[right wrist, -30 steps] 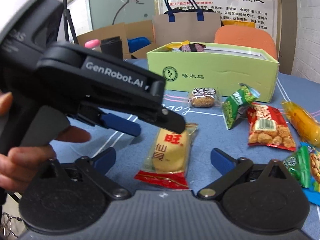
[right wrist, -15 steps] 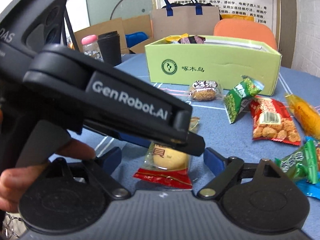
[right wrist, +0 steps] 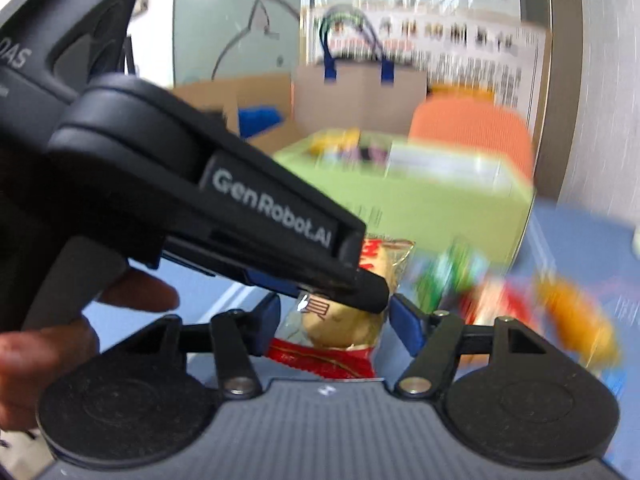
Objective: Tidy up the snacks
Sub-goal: 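Carry the Wangwang pack with the left gripper and release it into the box, then move the left gripper down to the green pea snack bag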
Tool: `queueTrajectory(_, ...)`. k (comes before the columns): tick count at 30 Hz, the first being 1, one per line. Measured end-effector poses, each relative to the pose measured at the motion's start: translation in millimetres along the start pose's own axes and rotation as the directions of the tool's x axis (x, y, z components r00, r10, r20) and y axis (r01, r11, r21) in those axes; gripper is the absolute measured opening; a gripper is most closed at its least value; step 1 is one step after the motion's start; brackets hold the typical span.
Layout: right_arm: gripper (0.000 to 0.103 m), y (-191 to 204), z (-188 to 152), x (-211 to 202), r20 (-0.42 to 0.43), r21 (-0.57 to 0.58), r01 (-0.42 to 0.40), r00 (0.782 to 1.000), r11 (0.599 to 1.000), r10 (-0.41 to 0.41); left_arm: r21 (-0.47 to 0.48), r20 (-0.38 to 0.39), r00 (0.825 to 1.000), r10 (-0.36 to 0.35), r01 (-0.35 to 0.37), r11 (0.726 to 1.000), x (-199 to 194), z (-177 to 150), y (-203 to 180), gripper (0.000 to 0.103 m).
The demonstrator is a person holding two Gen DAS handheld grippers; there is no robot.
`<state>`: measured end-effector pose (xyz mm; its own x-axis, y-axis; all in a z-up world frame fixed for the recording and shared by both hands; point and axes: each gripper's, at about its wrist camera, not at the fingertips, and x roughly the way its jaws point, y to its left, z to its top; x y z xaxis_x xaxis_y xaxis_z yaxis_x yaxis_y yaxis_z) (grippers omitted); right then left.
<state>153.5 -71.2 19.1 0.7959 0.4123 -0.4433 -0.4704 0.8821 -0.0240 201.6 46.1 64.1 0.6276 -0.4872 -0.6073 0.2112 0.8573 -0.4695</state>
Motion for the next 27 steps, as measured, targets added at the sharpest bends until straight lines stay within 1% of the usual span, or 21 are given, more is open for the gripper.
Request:
queueTrajectory(3, 0.071, -23, 40, 19, 0.059, -0.040, 0.025, 0.998, 0.999, -0.022, 0.043, 0.065, 0.998, -0.015, 0.012, 0.999, 7, 51, -13, 0.016)
queueTrajectory(5, 0.071, -40, 63, 38, 0.064, -0.053, 0.034, 0.997, 0.998, -0.031, 0.057, 0.079, 0.997, -0.012, 0.007, 0.998, 19, 84, -18, 0.016)
queueTrajectory(8, 0.071, -70, 89, 71, 0.033, -0.029, 0.013, 0.999, 0.999, -0.012, 0.061, 0.075, 0.997, 0.026, -0.030, 0.998, 47, 123, -19, 0.016)
queueTrajectory(10, 0.071, -85, 100, 95, 0.007, -0.015, -0.004, 1.000, 1.000, 0.004, 0.078, 0.072, 0.995, 0.063, -0.069, 0.995, 66, 140, -17, 0.016)
queueTrajectory(11, 0.070, -91, 104, 107, -0.009, -0.013, -0.011, 1.000, 1.000, 0.011, 0.071, 0.063, 0.995, 0.080, -0.085, 0.994, 77, 148, -15, 0.016)
queueTrajectory(13, 0.071, -104, 107, 127, -0.035, 0.005, -0.037, 0.999, 0.999, 0.037, 0.068, 0.049, 0.993, 0.105, -0.109, 0.992, 96, 161, -7, 0.018)
queueTrajectory(14, 0.072, -109, 108, 137, -0.051, 0.021, -0.049, 0.997, 0.999, 0.050, 0.061, 0.045, 0.992, 0.114, -0.117, 0.991, 103, 165, -2, 0.022)
queueTrajectory(15, 0.073, -112, 109, 141, -0.055, 0.039, -0.053, 0.997, 0.998, 0.055, 0.054, 0.044, 0.992, 0.122, -0.124, 0.991, 106, 167, 2, 0.029)
queueTrajectory(16, 0.075, -116, 108, 135, -0.044, 0.047, -0.054, 0.997, 0.997, 0.056, 0.047, 0.048, 0.990, 0.129, -0.132, 0.990, 105, 168, 5, 0.032)
queueTrajectory(17, 0.079, -119, 107, 126, -0.020, 0.051, -0.045, 0.999, 0.998, 0.046, 0.042, 0.065, 0.989, 0.130, -0.133, 0.990, 99, 165, 7, 0.035)
queueTrajectory(18, 0.083, -121, 105, 113, 0.008, 0.054, -0.034, 0.999, 0.998, 0.033, 0.043, 0.090, 0.988, 0.126, -0.130, 0.991, 89, 162, 8, 0.040)
queueTrajectory(19, 0.091, -123, 101, 96, 0.036, 0.054, -0.018, 0.999, 0.998, 0.016, 0.043, 0.112, 0.986, 0.125, -0.131, 0.990, 79, 157, 8, 0.043)
queueTrajectory(20, 0.093, -125, 96, 79, 0.063, 0.052, -0.002, 0.998, 0.999, -0.002, 0.044, 0.135, 0.984, 0.118, -0.125, 0.991, 68, 150, 7, 0.048)
queueTrajectory(21, 0.093, -125, 91, 62, 0.080, 0.055, 0.019, 0.997, 0.998, -0.023, 0.053, 0.156, 0.983, 0.100, -0.109, 0.993, 56, 141, 5, 0.055)
queueTrajectory(24, 0.094, -132, 65, 22, 0.087, 0.103, 0.059, 0.994, 0.993, -0.068, 0.075, 0.167, 0.984, 0.064, -0.078, 0.994, 35, 106, 0, 0.061)
queueTrajectory(25, 0.094, -136, 54, 10, 0.077, 0.137, 0.064, 0.994, 0.988, -0.075, 0.082, 0.156, 0.986, 0.052, -0.065, 0.995, 34, 94, -2, 0.061)
queueTrajectory(27, 0.094, -137, 36, 0, 0.056, 0.195, 0.056, 0.996, 0.979, -0.068, 0.074, 0.118, 0.993, 0.029, -0.038, 0.997, 37, 68, -2, 0.061)
